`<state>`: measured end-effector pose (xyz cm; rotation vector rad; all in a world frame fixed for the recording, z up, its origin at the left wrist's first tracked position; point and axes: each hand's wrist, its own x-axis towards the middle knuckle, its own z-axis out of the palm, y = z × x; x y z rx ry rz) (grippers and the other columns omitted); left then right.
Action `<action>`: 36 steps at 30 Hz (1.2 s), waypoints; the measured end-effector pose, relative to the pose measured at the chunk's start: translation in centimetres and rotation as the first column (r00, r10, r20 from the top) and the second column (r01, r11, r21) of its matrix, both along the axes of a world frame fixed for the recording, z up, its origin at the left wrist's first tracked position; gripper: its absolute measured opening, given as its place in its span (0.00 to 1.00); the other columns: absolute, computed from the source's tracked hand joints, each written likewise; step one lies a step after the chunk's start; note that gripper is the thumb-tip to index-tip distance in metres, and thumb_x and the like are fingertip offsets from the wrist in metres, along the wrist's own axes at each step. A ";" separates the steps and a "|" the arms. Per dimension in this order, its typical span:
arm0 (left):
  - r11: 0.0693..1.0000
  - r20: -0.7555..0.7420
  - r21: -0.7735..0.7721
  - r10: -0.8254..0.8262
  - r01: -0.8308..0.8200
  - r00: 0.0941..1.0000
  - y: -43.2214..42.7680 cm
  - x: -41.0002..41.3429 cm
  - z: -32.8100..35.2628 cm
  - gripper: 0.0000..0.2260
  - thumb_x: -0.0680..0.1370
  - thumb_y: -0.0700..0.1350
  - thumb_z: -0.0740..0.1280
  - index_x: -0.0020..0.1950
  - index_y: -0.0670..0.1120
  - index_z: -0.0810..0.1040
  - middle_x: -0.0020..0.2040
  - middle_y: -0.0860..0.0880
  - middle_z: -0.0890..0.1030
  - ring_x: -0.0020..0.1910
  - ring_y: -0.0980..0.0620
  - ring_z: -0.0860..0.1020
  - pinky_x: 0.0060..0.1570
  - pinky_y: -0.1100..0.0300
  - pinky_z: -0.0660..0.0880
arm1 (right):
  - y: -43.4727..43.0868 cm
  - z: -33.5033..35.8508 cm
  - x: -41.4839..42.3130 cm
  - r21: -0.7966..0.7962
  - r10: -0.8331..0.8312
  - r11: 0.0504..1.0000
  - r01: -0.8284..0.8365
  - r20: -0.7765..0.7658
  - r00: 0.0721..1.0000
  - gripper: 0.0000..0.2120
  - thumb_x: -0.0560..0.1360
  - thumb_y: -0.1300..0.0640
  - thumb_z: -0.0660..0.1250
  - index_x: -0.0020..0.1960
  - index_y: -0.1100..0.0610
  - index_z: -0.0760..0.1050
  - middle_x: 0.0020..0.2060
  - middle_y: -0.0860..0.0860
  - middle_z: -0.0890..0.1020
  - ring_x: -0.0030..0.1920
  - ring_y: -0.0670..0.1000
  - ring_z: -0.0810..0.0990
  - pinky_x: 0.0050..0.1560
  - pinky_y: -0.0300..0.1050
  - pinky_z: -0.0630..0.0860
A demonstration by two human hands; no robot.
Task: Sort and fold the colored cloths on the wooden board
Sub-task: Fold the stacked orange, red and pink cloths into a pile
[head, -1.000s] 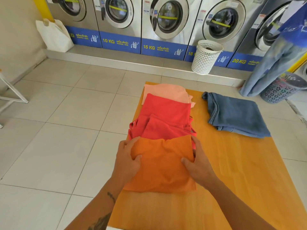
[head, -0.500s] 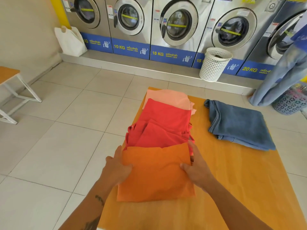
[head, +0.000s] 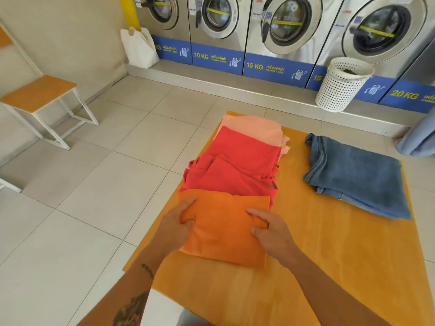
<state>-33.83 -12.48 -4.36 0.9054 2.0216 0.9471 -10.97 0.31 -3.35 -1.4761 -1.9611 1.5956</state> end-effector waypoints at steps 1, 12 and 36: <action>1.000 0.002 0.015 -0.011 0.011 1.000 0.2 0.1 0.5 0.28 0.78 0.36 0.64 0.69 0.65 0.70 0.72 0.52 0.68 0.63 0.54 0.69 0.63 0.60 0.68 | 0.3 0.4 0.2 -0.020 -0.014 1.000 0.013 -0.021 1.000 0.25 0.75 0.67 0.66 0.64 0.43 0.78 0.64 0.46 0.75 0.61 0.48 0.75 0.63 0.49 0.75; 0.958 0.034 0.217 -0.201 0.189 0.979 13.0 -4.9 8.9 0.22 0.77 0.41 0.68 0.61 0.68 0.76 0.65 0.56 0.74 0.59 0.56 0.75 0.57 0.58 0.75 | 11.2 7.9 -0.2 -0.015 -0.219 0.975 0.221 -0.226 0.949 0.22 0.76 0.69 0.66 0.59 0.45 0.81 0.58 0.44 0.79 0.55 0.50 0.80 0.55 0.50 0.80; 0.906 -0.237 0.130 -0.367 0.404 0.900 39.7 -14.5 -2.2 0.22 0.83 0.46 0.58 0.76 0.59 0.63 0.76 0.48 0.66 0.73 0.47 0.67 0.71 0.54 0.64 | 34.4 -0.8 -10.6 0.280 -0.314 0.927 0.249 0.217 0.924 0.24 0.75 0.66 0.58 0.66 0.47 0.76 0.57 0.50 0.77 0.44 0.50 0.79 0.48 0.50 0.81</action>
